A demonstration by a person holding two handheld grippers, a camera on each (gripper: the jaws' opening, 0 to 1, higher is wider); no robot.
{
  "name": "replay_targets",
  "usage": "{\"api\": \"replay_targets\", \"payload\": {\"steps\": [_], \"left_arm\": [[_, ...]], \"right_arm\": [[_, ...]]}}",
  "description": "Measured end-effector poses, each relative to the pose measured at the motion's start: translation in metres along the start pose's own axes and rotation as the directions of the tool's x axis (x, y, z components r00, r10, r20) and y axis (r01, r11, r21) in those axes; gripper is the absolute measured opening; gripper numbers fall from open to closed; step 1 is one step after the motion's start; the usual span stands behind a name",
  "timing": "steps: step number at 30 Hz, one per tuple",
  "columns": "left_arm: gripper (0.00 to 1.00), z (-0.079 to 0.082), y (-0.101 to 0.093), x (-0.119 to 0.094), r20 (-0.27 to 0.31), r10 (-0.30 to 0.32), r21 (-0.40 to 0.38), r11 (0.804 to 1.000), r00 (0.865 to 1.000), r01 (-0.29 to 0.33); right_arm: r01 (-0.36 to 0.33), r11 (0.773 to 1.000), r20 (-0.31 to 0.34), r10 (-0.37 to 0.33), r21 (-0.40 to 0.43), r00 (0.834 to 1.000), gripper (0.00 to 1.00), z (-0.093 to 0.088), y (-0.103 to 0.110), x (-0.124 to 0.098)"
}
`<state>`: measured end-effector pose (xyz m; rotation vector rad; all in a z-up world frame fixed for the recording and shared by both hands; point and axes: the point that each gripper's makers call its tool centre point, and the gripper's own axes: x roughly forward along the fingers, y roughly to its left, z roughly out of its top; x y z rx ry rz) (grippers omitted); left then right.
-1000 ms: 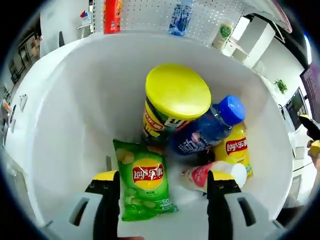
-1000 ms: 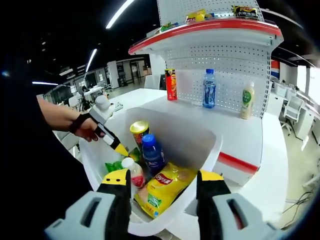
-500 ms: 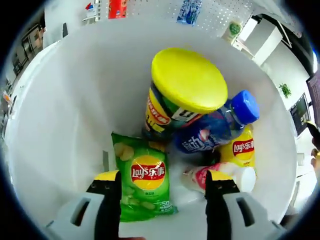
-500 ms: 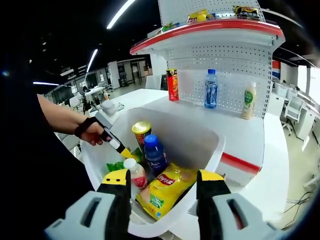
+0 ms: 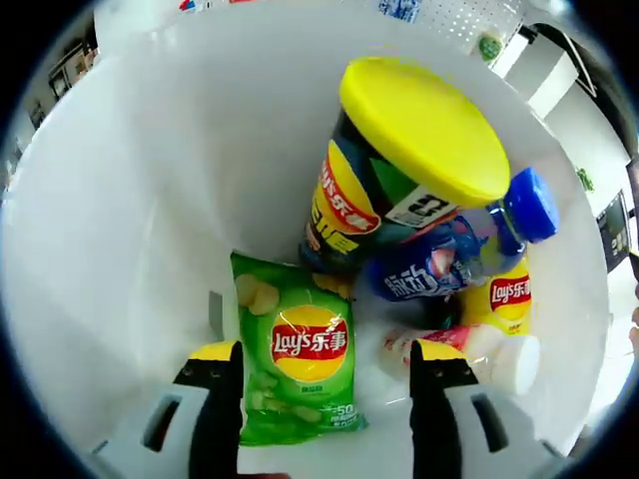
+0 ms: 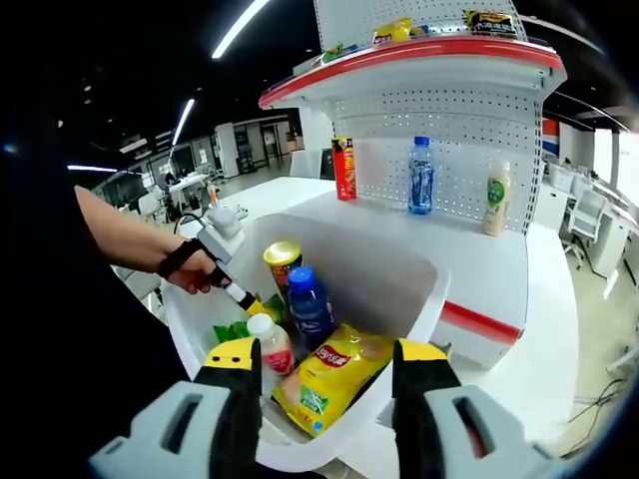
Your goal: Place the items from the shopping basket onto the snack and drink counter
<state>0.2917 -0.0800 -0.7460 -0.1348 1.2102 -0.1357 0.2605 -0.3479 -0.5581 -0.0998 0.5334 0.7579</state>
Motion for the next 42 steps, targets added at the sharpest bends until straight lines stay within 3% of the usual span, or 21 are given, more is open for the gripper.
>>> {"api": "replay_targets", "payload": {"steps": [14,28,42], "left_arm": [[0.67,-0.008,0.007,0.015,-0.032,0.033,-0.042,0.999,0.999,-0.034],[0.67,-0.013,0.014,0.033,-0.067,0.070,-0.014,0.997,0.995,-0.071],[0.66,-0.025,0.028,0.049,-0.114,0.098,-0.038,0.994,0.989,-0.103]], "right_arm": [[0.007,1.000,-0.007,-0.007,0.007,1.000,0.51,-0.005,-0.002,-0.004],[0.005,1.000,-0.003,-0.005,0.002,1.000,0.51,0.000,0.000,-0.003],[0.007,1.000,-0.020,-0.007,-0.004,1.000,0.51,-0.001,0.004,-0.003]]}}
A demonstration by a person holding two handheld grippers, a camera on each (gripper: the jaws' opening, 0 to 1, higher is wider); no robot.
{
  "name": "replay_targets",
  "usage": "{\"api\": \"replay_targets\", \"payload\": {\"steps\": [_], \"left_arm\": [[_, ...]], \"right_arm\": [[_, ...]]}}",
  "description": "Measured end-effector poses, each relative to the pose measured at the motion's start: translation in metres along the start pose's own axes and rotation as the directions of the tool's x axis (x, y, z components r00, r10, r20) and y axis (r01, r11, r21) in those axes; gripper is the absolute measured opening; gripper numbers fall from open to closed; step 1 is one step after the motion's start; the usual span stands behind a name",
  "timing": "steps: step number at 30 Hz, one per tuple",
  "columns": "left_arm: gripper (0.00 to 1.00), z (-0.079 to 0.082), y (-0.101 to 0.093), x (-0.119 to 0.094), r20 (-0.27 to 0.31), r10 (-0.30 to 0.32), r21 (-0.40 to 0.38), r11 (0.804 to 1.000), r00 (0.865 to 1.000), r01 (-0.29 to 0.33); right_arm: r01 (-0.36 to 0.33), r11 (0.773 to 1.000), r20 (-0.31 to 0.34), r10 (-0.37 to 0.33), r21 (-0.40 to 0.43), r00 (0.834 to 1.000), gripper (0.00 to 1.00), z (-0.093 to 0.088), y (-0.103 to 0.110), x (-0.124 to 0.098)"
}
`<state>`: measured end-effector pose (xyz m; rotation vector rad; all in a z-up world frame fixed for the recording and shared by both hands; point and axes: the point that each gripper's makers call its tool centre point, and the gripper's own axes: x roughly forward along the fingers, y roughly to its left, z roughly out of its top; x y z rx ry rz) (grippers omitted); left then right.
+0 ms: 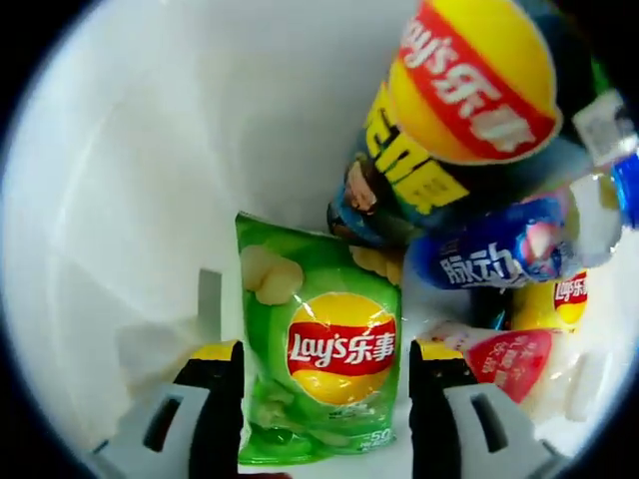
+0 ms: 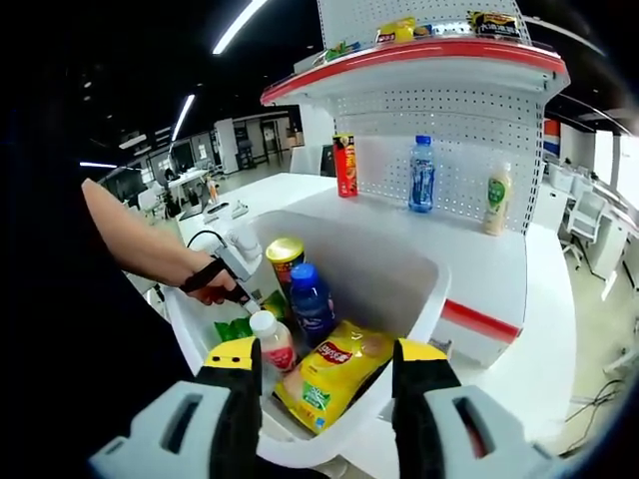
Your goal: Place the items from the shopping basket onto the snack and drink counter
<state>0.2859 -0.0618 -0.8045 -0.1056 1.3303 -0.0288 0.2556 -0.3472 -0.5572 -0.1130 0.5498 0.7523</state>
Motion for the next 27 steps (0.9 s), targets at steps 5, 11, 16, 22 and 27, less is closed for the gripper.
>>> {"api": "replay_targets", "payload": {"steps": [5,11,16,22,27], "left_arm": [[0.66,-0.002,0.004,0.006,-0.015,0.004,-0.013,1.000,1.000,-0.004],[0.66,-0.004,0.004,0.012,-0.033,0.009,-0.019,1.000,0.999,-0.010],[0.66,-0.007,0.001,0.016,-0.043,0.014,-0.016,1.000,0.999,-0.015],[0.67,-0.010,0.002,0.021,-0.057,0.021,-0.009,1.000,0.998,-0.022],[0.68,-0.015,0.004,0.024,-0.076,0.025,-0.020,0.999,0.997,-0.027]], "right_arm": [[0.001,1.000,-0.002,-0.001,-0.001,1.000,0.51,0.000,0.000,0.000],[0.001,1.000,-0.009,0.000,0.006,1.000,0.51,-0.002,0.000,0.003],[0.006,1.000,-0.010,-0.006,0.011,1.000,0.51,-0.002,-0.001,0.003],[0.009,1.000,-0.015,-0.009,0.013,1.000,0.51,-0.004,-0.001,0.002],[0.008,1.000,-0.006,-0.008,0.010,1.000,0.51,-0.003,-0.001,0.001]]}}
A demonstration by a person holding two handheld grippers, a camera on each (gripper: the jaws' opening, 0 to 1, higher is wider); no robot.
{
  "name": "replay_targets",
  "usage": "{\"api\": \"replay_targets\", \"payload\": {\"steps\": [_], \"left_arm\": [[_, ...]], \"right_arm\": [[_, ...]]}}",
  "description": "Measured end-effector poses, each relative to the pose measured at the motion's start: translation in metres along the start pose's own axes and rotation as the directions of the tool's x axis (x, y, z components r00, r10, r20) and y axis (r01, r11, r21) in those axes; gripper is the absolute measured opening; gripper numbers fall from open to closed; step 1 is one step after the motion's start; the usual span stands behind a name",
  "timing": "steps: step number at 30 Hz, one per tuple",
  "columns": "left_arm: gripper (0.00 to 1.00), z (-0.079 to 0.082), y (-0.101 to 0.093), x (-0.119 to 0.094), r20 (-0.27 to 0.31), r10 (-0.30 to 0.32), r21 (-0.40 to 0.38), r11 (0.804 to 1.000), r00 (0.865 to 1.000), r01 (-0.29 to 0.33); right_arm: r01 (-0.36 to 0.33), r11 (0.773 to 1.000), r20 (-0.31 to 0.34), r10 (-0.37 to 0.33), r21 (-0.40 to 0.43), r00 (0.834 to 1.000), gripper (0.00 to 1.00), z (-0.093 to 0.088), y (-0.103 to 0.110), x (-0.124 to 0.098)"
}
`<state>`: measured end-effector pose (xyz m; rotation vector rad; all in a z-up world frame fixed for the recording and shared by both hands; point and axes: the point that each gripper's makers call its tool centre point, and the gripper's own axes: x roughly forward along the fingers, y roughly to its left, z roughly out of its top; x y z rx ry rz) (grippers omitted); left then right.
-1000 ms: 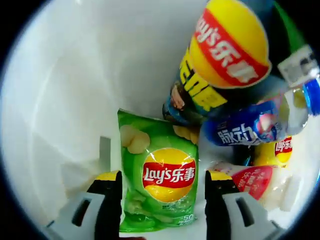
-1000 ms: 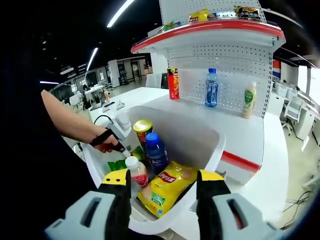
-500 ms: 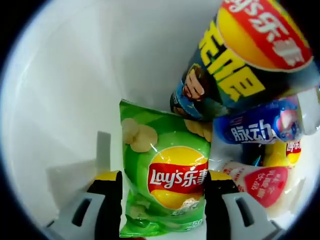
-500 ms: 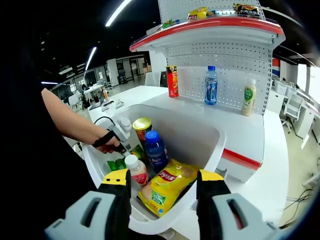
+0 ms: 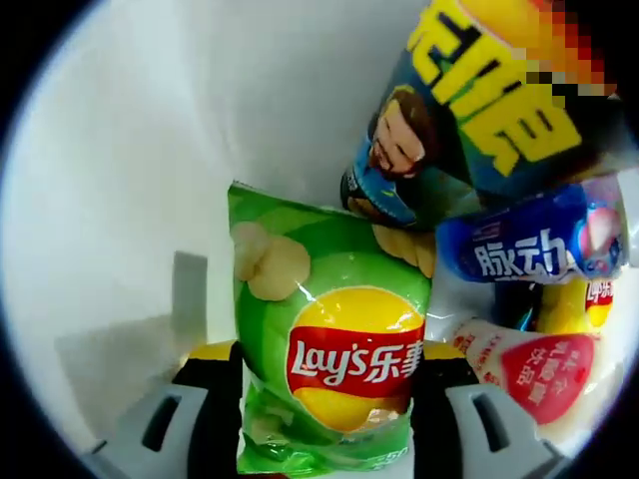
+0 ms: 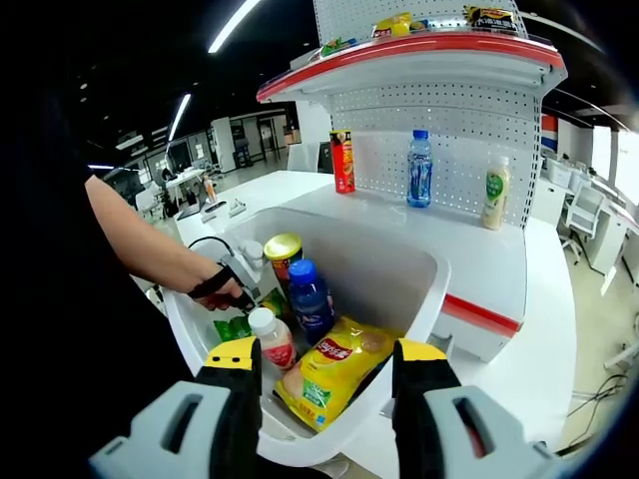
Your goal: Place the items from the shopping basket onto the snack and drink counter
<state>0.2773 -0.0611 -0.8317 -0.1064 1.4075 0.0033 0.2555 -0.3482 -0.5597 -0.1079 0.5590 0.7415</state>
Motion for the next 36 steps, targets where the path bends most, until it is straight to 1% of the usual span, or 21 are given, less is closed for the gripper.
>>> {"api": "replay_targets", "payload": {"steps": [4,13,20,32,36], "left_arm": [[0.69,-0.0041,0.0012,0.0040,-0.016,-0.003,-0.018,1.000,1.000,0.003],[0.68,-0.0069,0.0001,0.0082,-0.036,-0.012,-0.027,1.000,0.999,0.011],[0.68,-0.0067,0.0009,0.0094,-0.060,-0.003,-0.009,1.000,0.998,0.002],[0.66,-0.0074,0.0011,0.0101,-0.052,0.001,0.009,1.000,0.999,-0.001],[0.61,-0.0065,-0.0022,0.0095,-0.042,-0.009,0.022,1.000,0.999,0.010]], "right_arm": [[0.003,1.000,0.002,-0.003,-0.004,1.000,0.51,0.0013,-0.0010,-0.0007],[0.006,1.000,-0.003,-0.006,0.000,1.000,0.51,-0.0018,-0.0021,-0.0007],[0.010,1.000,-0.002,-0.010,0.005,1.000,0.51,-0.0024,-0.0036,-0.0008],[0.013,1.000,-0.010,-0.013,0.008,1.000,0.51,-0.0042,-0.0048,0.0019],[0.003,1.000,-0.001,-0.003,0.002,1.000,0.51,-0.0013,-0.0024,0.0027]]}}
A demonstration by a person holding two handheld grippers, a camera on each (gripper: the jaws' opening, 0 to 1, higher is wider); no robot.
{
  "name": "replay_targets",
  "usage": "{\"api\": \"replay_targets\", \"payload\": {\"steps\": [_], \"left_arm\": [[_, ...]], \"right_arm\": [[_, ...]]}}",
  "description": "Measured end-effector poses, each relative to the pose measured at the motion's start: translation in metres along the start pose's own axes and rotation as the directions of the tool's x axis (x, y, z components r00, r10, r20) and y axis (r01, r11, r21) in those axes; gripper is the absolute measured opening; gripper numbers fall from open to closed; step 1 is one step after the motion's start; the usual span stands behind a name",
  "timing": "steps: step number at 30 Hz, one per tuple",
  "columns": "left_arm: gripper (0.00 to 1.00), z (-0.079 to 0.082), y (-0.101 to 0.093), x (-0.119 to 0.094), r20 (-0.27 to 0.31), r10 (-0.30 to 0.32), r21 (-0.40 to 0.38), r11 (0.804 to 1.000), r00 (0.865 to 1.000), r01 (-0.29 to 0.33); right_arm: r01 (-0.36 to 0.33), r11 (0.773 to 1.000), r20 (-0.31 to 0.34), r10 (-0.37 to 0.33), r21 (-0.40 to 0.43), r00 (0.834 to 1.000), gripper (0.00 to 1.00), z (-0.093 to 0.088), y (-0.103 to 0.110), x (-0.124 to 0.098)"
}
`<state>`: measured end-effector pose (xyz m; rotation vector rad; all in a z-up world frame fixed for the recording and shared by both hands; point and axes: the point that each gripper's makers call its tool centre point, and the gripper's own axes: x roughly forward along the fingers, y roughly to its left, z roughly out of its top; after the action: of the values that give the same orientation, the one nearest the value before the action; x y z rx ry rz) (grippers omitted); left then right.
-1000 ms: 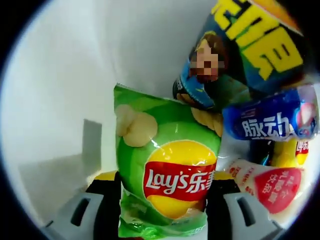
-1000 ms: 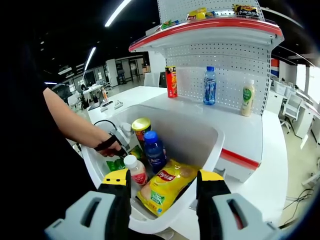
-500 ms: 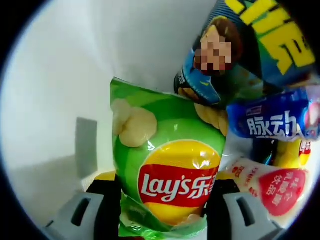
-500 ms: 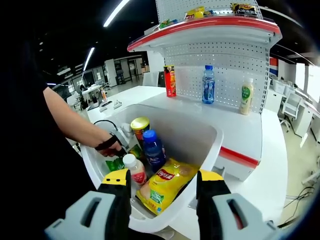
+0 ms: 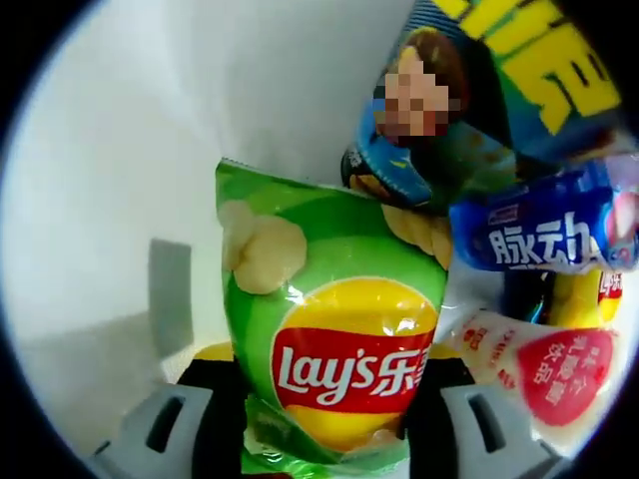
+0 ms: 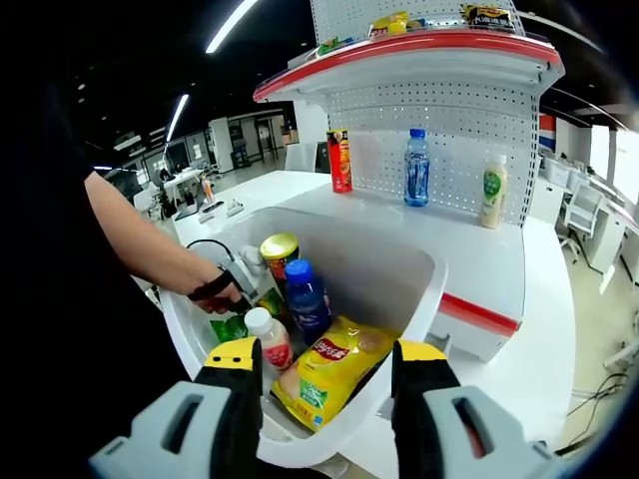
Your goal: Place the items from the shopping basket onto the snack and drink counter
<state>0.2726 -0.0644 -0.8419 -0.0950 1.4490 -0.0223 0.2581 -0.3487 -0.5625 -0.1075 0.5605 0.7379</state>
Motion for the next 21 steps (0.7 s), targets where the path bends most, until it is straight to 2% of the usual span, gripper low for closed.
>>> {"api": "replay_targets", "payload": {"steps": [14,21], "left_arm": [[0.46,0.000,-0.002,-0.009,0.018,-0.013,-0.009,1.000,1.000,0.013],[0.40,0.001,-0.006,-0.018,0.027,-0.042,-0.018,0.999,0.999,0.043]], "right_arm": [[-0.013,1.000,0.000,0.013,-0.013,1.000,0.50,0.002,0.003,0.002],[-0.022,1.000,0.006,0.022,-0.023,1.000,0.50,0.005,0.006,0.003]]}}
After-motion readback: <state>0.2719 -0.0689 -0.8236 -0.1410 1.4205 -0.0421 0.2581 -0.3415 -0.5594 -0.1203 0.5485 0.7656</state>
